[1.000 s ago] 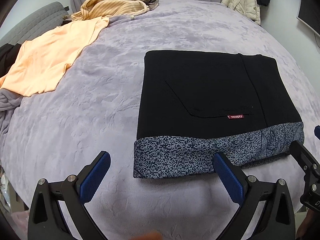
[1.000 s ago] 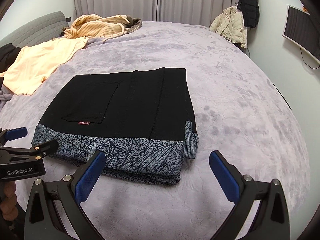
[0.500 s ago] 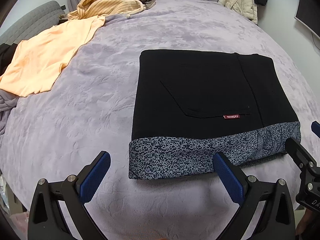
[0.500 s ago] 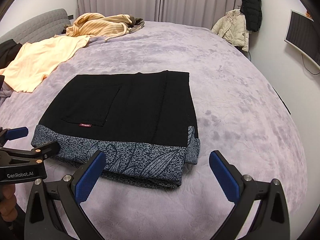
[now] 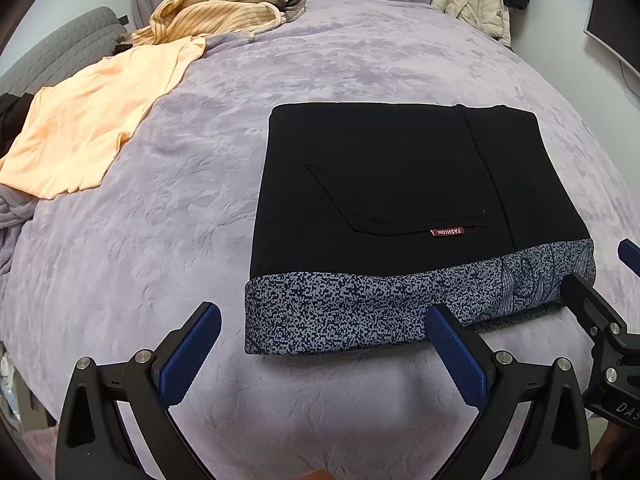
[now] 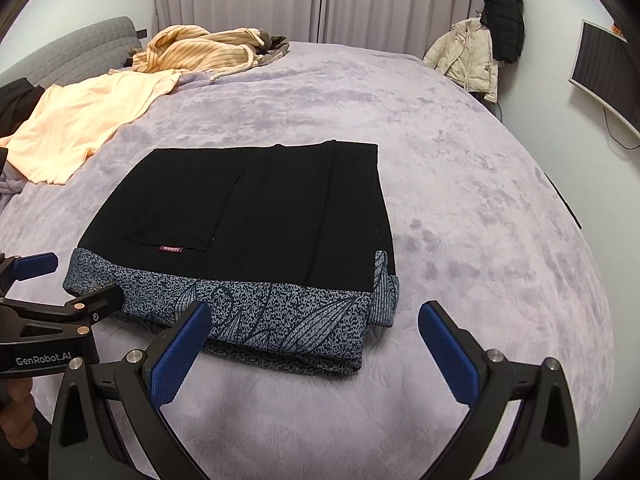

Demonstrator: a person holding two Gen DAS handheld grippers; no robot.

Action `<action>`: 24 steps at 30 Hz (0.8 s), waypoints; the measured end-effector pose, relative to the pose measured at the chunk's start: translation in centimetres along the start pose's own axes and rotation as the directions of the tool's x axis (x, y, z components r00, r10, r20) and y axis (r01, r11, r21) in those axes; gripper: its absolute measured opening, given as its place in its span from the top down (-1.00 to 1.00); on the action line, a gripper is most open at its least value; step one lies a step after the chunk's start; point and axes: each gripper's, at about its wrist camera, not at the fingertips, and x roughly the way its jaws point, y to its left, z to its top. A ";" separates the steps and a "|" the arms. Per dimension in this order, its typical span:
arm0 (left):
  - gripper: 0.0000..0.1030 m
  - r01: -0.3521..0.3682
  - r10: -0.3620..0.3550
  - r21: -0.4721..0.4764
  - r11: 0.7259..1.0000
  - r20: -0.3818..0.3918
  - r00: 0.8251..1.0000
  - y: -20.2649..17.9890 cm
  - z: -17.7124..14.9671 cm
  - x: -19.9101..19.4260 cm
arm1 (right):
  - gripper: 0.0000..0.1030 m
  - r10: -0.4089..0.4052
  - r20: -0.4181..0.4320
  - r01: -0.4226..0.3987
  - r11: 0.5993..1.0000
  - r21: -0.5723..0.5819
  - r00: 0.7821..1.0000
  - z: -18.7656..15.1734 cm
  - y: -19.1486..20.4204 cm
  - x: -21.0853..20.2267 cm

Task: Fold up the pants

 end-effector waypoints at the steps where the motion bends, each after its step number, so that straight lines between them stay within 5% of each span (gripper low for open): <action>1: -1.00 0.001 -0.001 0.000 1.000 0.000 1.000 0.0 0.0 -0.1 | -1.00 -0.001 -0.002 0.001 1.000 -0.001 1.000 0.0 0.0 0.1; 24: -1.00 0.008 -0.008 0.019 1.000 -0.007 1.000 -1.1 0.1 -0.4 | -1.00 0.001 -0.022 -0.002 1.000 -0.019 1.000 0.1 -0.1 0.3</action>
